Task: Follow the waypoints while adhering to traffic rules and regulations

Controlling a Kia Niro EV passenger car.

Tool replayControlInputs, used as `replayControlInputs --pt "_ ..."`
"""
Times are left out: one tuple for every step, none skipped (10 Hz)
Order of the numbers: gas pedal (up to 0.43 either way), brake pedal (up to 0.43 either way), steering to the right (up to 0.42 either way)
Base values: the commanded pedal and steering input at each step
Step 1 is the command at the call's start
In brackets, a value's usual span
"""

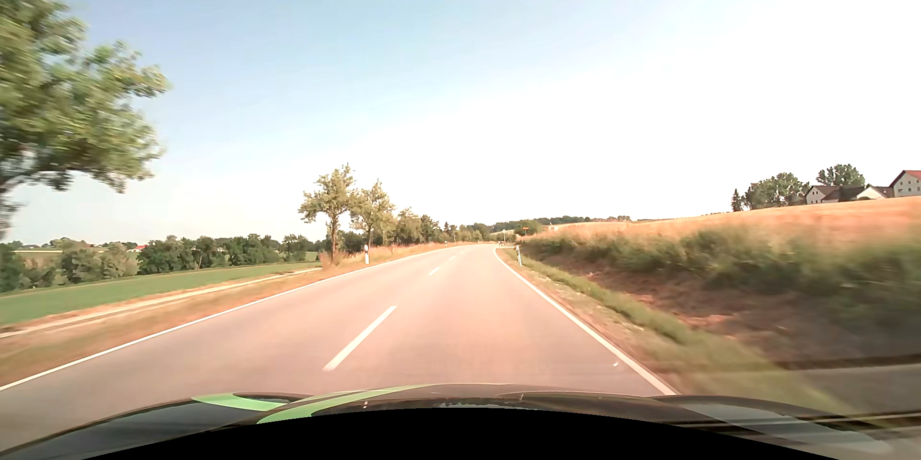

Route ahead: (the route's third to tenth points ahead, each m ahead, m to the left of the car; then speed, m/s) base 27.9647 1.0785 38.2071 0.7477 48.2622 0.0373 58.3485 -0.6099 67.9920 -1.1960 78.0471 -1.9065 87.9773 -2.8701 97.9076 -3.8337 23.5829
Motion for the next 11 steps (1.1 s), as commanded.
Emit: replayControlInputs --pt "0.350 0.000 0.006" --pt "0.350 0.000 0.006" --pt "0.350 0.000 0.007" --pt "0.350 0.000 0.006" --pt "0.350 0.000 0.006" --pt "0.350 0.000 0.006" --pt "0.350 0.000 0.007" --pt "0.350 0.000 0.006" --pt "0.350 0.000 0.007" --pt "0.350 0.000 0.006" --pt "0.350 0.000 0.007"
